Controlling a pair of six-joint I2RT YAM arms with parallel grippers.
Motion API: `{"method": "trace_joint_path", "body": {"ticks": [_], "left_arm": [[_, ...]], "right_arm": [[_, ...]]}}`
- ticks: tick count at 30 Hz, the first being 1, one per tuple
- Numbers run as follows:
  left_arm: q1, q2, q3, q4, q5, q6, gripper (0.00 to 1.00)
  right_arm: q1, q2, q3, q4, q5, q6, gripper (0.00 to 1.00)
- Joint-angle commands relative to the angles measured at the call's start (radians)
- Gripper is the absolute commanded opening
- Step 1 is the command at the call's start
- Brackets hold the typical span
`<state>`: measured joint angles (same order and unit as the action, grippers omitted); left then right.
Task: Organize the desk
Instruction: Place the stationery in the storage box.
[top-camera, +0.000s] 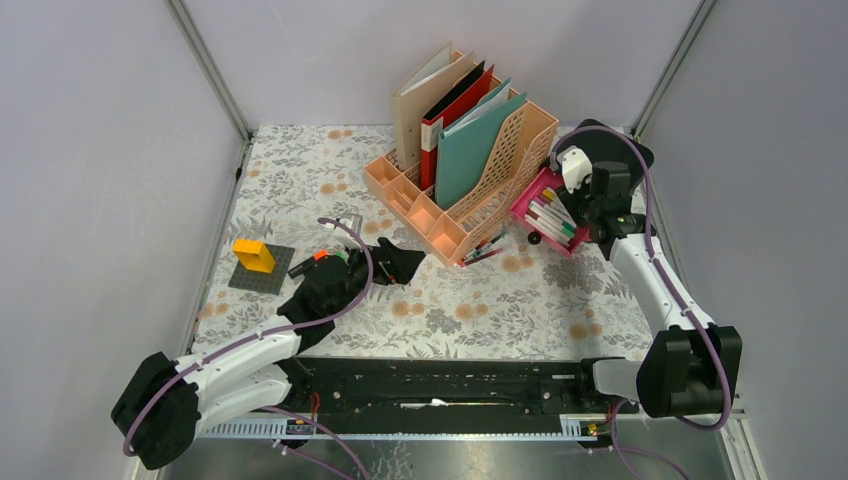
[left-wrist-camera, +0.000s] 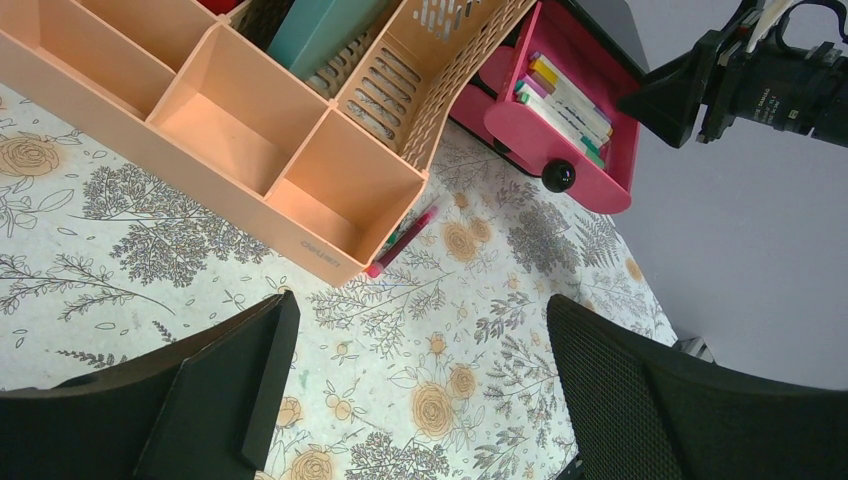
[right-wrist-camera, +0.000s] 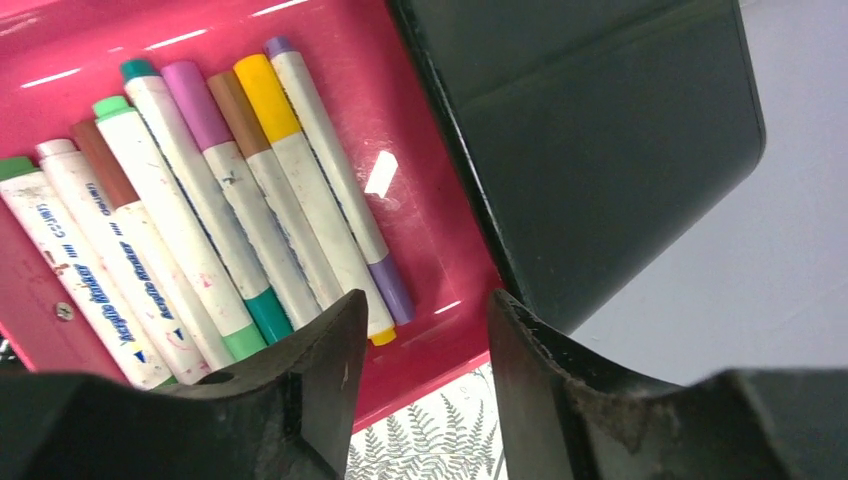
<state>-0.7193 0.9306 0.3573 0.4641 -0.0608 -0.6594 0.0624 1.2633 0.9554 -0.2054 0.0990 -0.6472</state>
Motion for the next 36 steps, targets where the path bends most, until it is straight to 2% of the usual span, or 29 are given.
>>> {"method": "trace_joint_path", "body": {"ticks": [1,5,15,22,36], "left_arm": [[0.009,-0.029,-0.008,0.031,-0.006,0.015,0.99],[0.011,-0.055,-0.018,0.010,-0.020,0.018,0.99],[0.019,-0.111,-0.019,-0.060,-0.068,0.040,0.99],[0.023,-0.115,-0.014,-0.081,-0.082,0.051,0.99],[0.026,-0.089,-0.009,-0.073,-0.078,0.044,0.99]], "right_arm": [[-0.004,-0.031,0.001,0.008,-0.072,0.018,0.57],[-0.004,-0.051,0.011,-0.040,-0.223,0.036,0.62],[-0.006,-0.056,0.050,-0.150,-0.597,0.063,0.63],[-0.006,-0.053,0.068,-0.212,-0.750,0.045,0.62],[-0.006,-0.055,0.077,-0.345,-1.007,-0.101,0.58]]}}
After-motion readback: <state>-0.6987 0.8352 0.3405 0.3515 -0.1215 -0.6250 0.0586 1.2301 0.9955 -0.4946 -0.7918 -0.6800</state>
